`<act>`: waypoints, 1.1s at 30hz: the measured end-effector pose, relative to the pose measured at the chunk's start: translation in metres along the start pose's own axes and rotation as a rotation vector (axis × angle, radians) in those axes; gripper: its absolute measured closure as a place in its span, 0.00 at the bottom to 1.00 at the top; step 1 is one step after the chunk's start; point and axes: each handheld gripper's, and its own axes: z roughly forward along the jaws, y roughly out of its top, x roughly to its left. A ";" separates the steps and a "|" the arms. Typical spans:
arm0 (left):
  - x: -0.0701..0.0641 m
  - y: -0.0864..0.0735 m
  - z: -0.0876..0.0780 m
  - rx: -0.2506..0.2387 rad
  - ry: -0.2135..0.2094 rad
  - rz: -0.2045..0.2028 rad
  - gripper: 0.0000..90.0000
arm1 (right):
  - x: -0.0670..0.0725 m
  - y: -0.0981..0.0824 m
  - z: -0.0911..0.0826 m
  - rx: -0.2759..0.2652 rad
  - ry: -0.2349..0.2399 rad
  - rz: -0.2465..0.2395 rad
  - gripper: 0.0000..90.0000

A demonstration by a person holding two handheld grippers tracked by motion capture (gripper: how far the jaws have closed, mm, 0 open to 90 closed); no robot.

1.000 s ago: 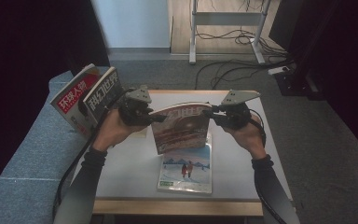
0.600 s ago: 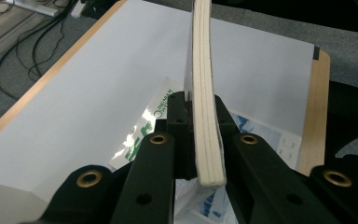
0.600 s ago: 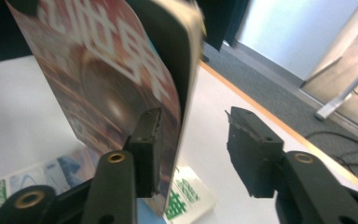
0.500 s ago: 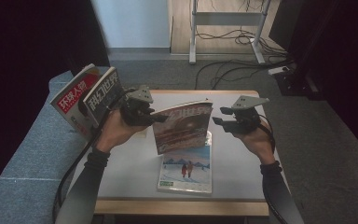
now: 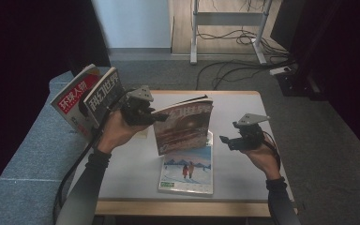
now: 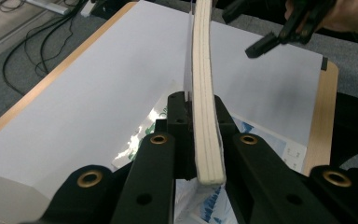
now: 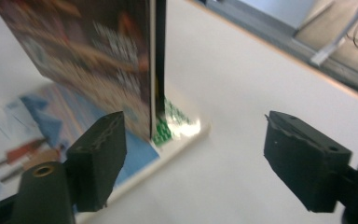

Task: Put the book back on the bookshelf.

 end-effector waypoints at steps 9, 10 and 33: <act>0.000 0.000 0.000 0.001 0.002 -0.008 0.93 | -0.001 -0.041 0.015 0.052 0.000 0.070 0.19; 0.000 0.000 0.000 0.001 0.003 -0.004 0.93 | 0.000 -0.044 0.017 0.058 -0.004 0.076 0.17; 0.000 -0.003 -0.002 -0.021 0.047 -0.046 0.93 | 0.009 -0.110 0.045 0.149 -0.096 0.209 0.01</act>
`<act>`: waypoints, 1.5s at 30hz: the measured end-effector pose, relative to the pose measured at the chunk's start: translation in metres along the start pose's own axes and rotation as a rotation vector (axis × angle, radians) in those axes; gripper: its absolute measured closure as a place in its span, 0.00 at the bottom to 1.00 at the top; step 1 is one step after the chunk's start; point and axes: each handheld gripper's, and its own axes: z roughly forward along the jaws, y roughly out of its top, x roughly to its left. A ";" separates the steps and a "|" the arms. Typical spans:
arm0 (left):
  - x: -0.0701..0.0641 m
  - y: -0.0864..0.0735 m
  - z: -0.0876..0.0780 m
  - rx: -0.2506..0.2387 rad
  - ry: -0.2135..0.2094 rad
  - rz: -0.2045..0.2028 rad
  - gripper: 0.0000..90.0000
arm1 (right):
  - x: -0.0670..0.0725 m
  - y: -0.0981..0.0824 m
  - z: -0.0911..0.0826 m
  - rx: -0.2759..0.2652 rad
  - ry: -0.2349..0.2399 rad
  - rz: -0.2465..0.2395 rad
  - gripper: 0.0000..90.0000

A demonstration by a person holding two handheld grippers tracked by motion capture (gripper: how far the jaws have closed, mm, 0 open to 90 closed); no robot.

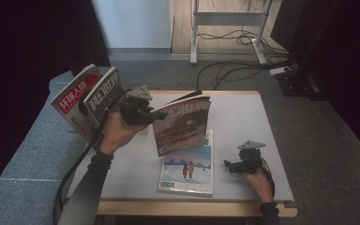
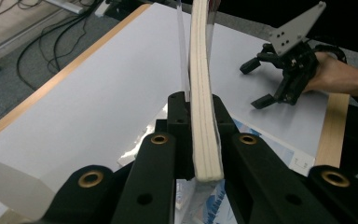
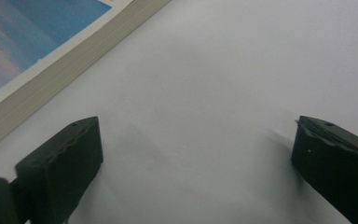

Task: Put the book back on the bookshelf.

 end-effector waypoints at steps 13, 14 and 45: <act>0.002 -0.005 -0.022 -0.007 0.064 -0.043 0.94 | 0.002 -0.001 0.000 0.004 -0.019 -0.011 0.02; 0.002 -0.006 -0.025 -0.006 0.069 -0.044 0.94 | 0.002 -0.001 0.000 0.004 -0.019 -0.011 0.02; 0.014 -0.049 -0.118 -0.048 0.262 -0.196 0.94 | 0.001 -0.001 0.001 0.001 -0.016 -0.009 0.02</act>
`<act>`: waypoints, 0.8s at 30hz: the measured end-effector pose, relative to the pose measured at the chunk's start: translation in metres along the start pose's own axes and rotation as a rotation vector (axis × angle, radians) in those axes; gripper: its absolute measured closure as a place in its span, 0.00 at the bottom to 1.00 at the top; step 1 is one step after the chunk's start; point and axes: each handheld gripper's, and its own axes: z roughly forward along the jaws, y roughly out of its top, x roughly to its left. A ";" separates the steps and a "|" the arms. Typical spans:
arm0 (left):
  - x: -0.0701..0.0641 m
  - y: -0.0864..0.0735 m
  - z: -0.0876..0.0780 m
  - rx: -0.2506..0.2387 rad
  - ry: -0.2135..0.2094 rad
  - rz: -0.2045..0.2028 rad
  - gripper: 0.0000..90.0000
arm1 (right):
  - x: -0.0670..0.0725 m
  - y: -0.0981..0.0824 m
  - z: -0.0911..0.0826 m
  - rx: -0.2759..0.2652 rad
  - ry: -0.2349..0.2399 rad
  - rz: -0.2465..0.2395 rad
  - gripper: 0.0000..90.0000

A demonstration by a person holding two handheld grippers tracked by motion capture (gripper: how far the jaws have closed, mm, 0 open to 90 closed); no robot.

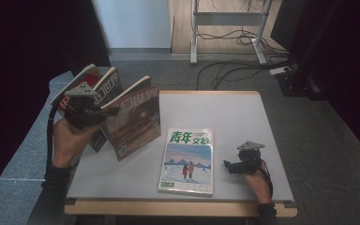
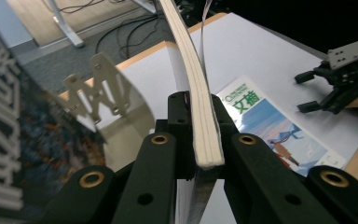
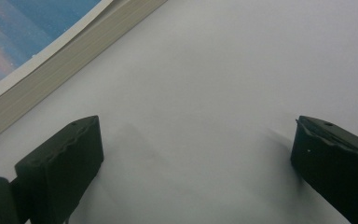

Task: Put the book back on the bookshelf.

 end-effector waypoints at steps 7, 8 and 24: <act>0.011 -0.011 -0.014 0.006 0.047 -0.034 0.94 | 0.000 0.000 0.000 0.000 0.000 0.002 0.02; 0.012 -0.013 -0.016 0.005 0.047 -0.040 0.94 | 0.000 0.000 0.000 0.000 0.001 0.002 0.02; 0.025 -0.025 -0.040 0.021 0.122 -0.090 0.94 | 0.000 0.000 0.000 -0.001 0.001 0.001 0.02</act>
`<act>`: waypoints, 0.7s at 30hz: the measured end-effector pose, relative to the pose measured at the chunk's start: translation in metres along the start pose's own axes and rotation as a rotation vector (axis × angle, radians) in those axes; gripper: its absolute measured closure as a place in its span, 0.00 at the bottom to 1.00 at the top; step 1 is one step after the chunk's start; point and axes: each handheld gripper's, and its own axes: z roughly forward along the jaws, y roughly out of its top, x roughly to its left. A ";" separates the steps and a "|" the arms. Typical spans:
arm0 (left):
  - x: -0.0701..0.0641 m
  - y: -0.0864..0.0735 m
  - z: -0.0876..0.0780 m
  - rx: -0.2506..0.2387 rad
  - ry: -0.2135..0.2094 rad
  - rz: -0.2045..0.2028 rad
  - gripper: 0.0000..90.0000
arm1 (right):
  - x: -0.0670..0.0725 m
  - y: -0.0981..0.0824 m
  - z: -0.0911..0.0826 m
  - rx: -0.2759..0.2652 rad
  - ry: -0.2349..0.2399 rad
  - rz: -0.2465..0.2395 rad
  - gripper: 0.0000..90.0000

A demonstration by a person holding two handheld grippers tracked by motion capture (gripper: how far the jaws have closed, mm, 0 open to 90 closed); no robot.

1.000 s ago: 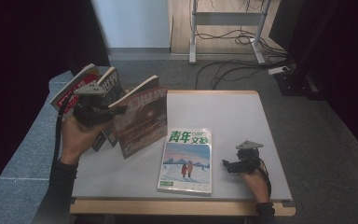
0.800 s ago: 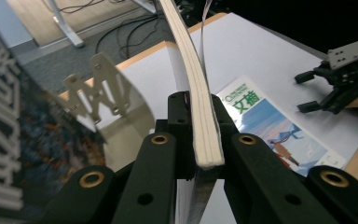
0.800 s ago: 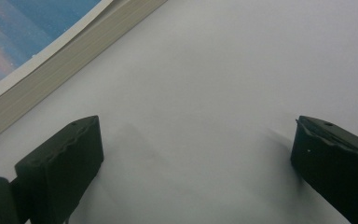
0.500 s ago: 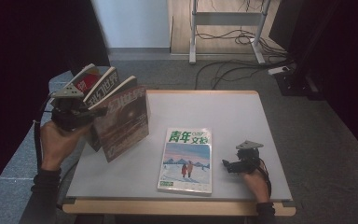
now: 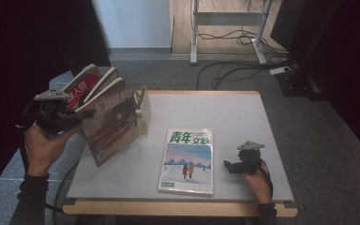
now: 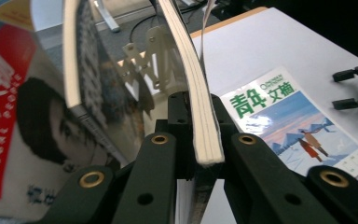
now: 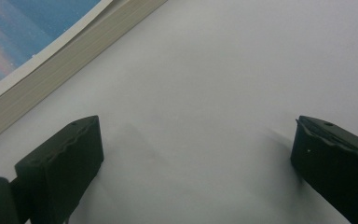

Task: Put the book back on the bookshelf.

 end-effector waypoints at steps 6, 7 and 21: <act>0.010 -0.004 -0.001 0.002 0.035 -0.030 0.94 | 0.000 0.000 0.000 0.000 0.000 0.000 0.02; 0.011 -0.005 -0.001 0.001 0.037 -0.036 0.94 | 0.000 0.000 0.000 0.000 0.000 0.000 0.02; 0.026 -0.006 0.015 0.004 0.084 -0.100 0.94 | 0.000 0.000 0.000 0.002 0.001 0.001 0.02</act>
